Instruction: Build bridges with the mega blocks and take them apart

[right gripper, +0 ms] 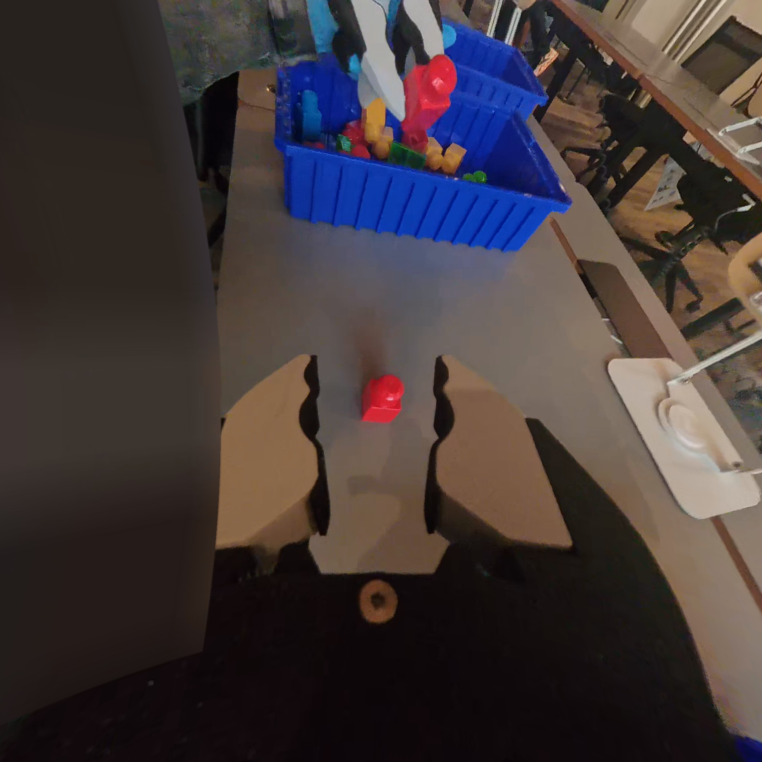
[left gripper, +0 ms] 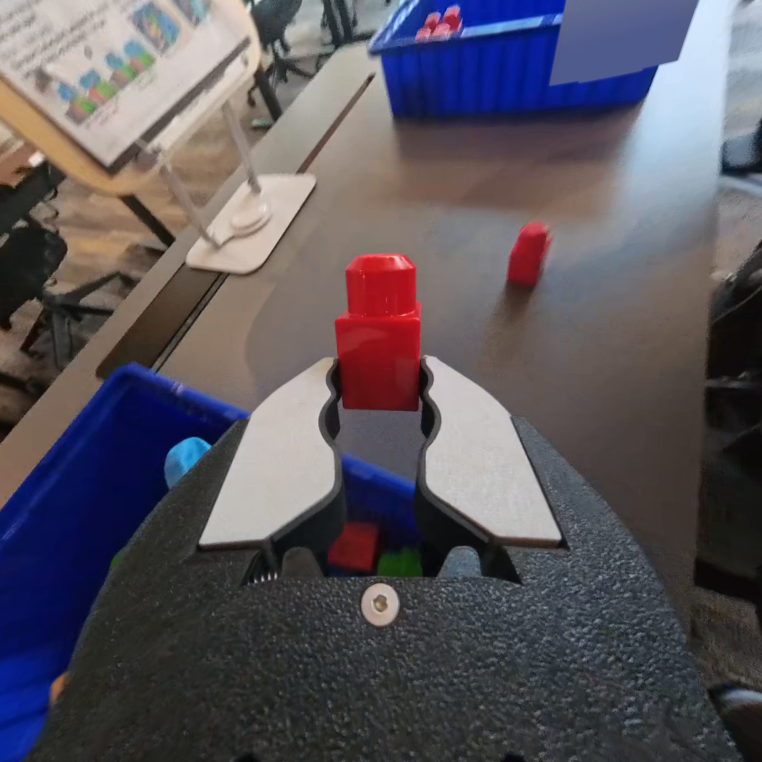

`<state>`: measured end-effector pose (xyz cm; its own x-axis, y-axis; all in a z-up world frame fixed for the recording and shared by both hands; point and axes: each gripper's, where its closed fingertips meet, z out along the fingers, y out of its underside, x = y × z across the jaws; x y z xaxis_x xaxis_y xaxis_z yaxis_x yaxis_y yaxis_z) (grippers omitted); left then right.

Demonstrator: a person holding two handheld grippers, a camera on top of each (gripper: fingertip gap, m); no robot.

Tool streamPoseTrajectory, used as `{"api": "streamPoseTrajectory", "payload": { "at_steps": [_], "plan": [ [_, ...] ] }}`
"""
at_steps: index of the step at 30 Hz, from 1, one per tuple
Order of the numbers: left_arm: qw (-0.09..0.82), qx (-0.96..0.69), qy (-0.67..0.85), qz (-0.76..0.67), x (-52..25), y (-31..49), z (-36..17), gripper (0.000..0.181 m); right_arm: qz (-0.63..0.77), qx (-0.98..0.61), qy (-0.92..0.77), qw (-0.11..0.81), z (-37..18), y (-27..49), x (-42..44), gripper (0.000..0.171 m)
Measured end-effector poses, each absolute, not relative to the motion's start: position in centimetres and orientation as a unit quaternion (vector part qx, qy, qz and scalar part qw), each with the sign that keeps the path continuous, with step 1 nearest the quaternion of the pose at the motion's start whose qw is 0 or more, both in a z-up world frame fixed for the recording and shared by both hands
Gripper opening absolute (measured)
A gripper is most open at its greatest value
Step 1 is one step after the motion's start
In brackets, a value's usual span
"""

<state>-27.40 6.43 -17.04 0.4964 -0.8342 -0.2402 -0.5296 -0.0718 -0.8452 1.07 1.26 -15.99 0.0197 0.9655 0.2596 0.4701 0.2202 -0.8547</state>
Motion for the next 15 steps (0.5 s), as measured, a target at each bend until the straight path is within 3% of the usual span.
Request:
{"api": "streamPoseTrajectory", "payload": {
  "at_steps": [6,15],
  "plan": [
    [0.515,-0.686,0.471,-0.205,-19.4,4.3,-15.9,0.036,0.267,-0.522,-0.672,0.453,-13.9,0.7,-2.0,0.054],
    [0.489,-0.641,0.521,-0.280,-8.9,0.9,-18.1,0.036,0.266,-0.510,-0.712,0.403,-14.5,0.2,-5.5,0.059]
  ]
}}
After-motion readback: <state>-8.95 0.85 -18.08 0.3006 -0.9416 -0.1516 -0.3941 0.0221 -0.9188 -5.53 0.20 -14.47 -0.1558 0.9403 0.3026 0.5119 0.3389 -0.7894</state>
